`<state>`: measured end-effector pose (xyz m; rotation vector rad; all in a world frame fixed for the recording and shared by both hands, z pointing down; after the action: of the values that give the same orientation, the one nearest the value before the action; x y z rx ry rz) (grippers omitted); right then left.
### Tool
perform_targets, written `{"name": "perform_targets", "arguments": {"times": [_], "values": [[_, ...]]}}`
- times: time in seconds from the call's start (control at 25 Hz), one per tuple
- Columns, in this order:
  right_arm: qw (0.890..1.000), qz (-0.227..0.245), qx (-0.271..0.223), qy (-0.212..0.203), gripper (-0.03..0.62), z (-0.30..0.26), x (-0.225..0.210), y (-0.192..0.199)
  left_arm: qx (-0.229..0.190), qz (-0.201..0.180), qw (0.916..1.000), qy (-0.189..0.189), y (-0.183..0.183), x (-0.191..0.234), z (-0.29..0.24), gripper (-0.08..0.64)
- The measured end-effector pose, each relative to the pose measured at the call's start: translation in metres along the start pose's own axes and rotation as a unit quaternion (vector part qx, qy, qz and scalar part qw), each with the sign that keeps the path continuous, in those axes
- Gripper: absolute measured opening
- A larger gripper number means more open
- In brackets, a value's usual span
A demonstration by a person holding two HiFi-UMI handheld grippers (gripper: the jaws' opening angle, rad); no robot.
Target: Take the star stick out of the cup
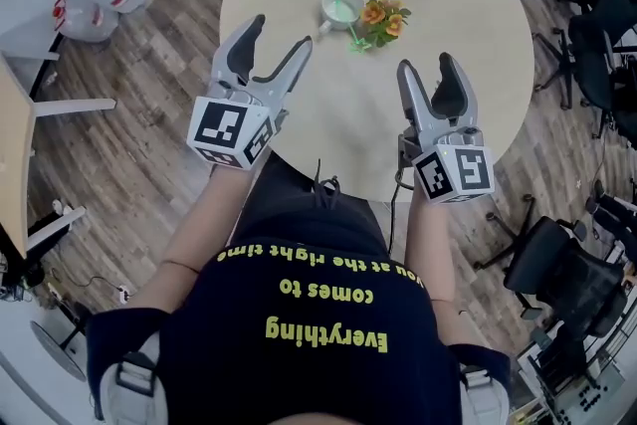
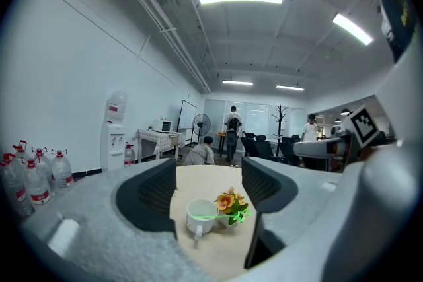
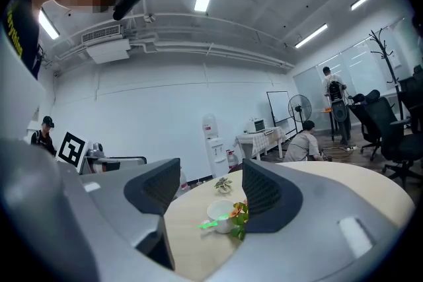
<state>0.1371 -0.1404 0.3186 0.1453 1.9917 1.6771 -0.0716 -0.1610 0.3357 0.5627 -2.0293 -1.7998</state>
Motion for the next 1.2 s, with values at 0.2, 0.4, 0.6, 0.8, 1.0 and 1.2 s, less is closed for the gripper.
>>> {"name": "perform_targets", "arguments": {"times": [0.2, 0.4, 0.6, 0.8, 1.0, 1.2], "values": [[1.000, -0.006, 0.008, 0.005, 0.292, -0.017, -0.001, 0.008, 0.004, 0.005, 0.9999, 0.008, 0.008, 0.009, -0.012, 0.310], [1.000, -0.011, 0.019, 0.006, 0.293, -0.034, -0.005, 0.021, 0.011, 0.009, 0.9998, 0.011, 0.019, 0.016, -0.020, 0.310], [0.999, -0.020, 0.040, 0.006, 0.293, -0.050, -0.007, 0.037, 0.026, 0.020, 0.9993, 0.015, 0.034, 0.025, -0.027, 0.310], [0.997, -0.030, 0.064, 0.012, 0.292, -0.066, -0.013, 0.058, 0.037, 0.028, 0.9986, 0.023, 0.048, 0.027, -0.036, 0.311], [0.995, -0.041, 0.091, 0.017, 0.291, -0.081, -0.020, 0.079, 0.049, 0.033, 0.9979, 0.029, 0.058, 0.029, -0.045, 0.310], [0.991, -0.052, 0.120, 0.023, 0.288, -0.095, -0.025, 0.102, 0.057, 0.037, 0.9971, 0.032, 0.067, 0.031, -0.050, 0.310]]}}
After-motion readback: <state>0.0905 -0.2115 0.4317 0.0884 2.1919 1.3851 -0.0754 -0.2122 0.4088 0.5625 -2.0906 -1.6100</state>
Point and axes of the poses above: the fingertips, and each gripper's own axes: z backward along the fingers, x to its left, y out of its underside, the point moved 2 cm from there along z, backward along the fingers, and after that the axes turned 7 degrees about -z, right-handed, at the moved point
